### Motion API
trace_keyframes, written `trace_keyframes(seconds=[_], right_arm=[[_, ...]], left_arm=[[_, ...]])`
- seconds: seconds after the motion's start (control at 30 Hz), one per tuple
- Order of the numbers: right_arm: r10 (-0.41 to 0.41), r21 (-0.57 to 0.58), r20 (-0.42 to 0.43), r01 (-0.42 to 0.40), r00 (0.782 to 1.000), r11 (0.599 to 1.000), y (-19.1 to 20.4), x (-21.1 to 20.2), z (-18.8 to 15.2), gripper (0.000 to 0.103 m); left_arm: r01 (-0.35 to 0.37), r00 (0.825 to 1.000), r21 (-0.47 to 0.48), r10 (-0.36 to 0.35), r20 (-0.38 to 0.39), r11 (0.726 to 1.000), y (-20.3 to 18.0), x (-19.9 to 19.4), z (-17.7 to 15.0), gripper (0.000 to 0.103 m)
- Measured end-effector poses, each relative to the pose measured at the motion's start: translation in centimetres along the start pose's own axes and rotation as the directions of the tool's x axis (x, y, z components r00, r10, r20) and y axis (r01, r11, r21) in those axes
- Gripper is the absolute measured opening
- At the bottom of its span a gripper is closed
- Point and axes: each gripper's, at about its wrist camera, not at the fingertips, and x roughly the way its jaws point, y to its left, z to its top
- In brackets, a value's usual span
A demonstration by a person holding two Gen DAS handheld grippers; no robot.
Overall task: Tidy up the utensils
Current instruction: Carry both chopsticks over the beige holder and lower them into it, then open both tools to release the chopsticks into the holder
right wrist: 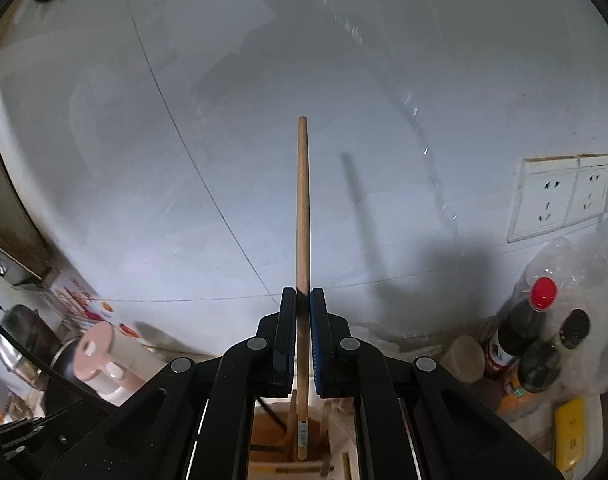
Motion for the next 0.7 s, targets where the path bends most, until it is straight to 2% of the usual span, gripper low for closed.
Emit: trace_keyframes(seconds=[0.2, 0.33, 0.37, 0.4, 0.43, 0.47, 0.5, 0.53, 0.67, 0.7], right_arm=[[0.011, -0.044, -0.067, -0.014, 0.998, 0.999, -0.2, 2.5, -2.0, 0.007], [0.019, -0.040, -0.126, -0.024, 0.992, 0.999, -0.6, 2.4, -2.2, 0.008], [0.025, -0.038, -0.136, -0.030, 0.990, 0.999, -0.7, 2.1, -2.1, 0.012], [0.029, -0.034, -0.137, -0.034, 0.990, 0.999, -0.9, 1.5, -1.9, 0.021], [0.029, -0.028, -0.134, -0.033, 0.991, 0.999, -1.2, 0.8, -1.8, 0.027], [0.029, -0.022, -0.131, -0.033, 0.991, 0.999, -1.4, 0.1, -1.7, 0.037], [0.027, -0.019, -0.130, -0.030, 0.991, 0.999, -1.6, -0.6, -1.6, 0.043], [0.019, -0.015, -0.128, -0.021, 0.992, 1.000, -1.9, -1.4, -1.6, 0.045], [-0.009, 0.011, -0.131, 0.011, 0.991, 1.000, -3.3, -4.3, -2.3, 0.054], [-0.024, 0.017, -0.133, 0.026, 0.991, 1.000, -3.7, -5.0, -2.7, 0.058]], left_arm=[[0.016, 0.998, 0.002, -0.016, -0.065, 1.000, 0.3, 2.0, -0.5, 0.002], [-0.013, 0.998, -0.001, 0.013, -0.054, 1.000, 0.5, 0.7, -0.8, 0.008], [-0.026, 0.999, 0.006, 0.026, -0.042, 1.000, 0.4, 0.4, -0.8, 0.008], [-0.048, 0.998, 0.014, 0.048, -0.029, 0.999, 0.3, -0.2, -1.0, 0.009], [-0.073, 0.997, 0.023, 0.074, -0.016, 0.997, 0.4, -0.7, -1.3, 0.018], [-0.084, 0.996, 0.026, 0.084, -0.012, 0.996, 0.7, -0.9, -1.4, 0.027], [-0.091, 0.996, 0.024, 0.092, -0.011, 0.996, 0.9, -1.1, -1.6, 0.053], [-0.101, 0.995, 0.015, 0.101, -0.006, 0.995, 1.3, -1.4, -2.0, 0.074], [-0.129, 0.991, 0.002, 0.129, 0.025, 0.992, 2.7, -2.0, -3.8, 0.079], [-0.139, 0.990, 0.005, 0.139, 0.024, 0.990, 2.9, -1.8, -4.2, 0.090]])
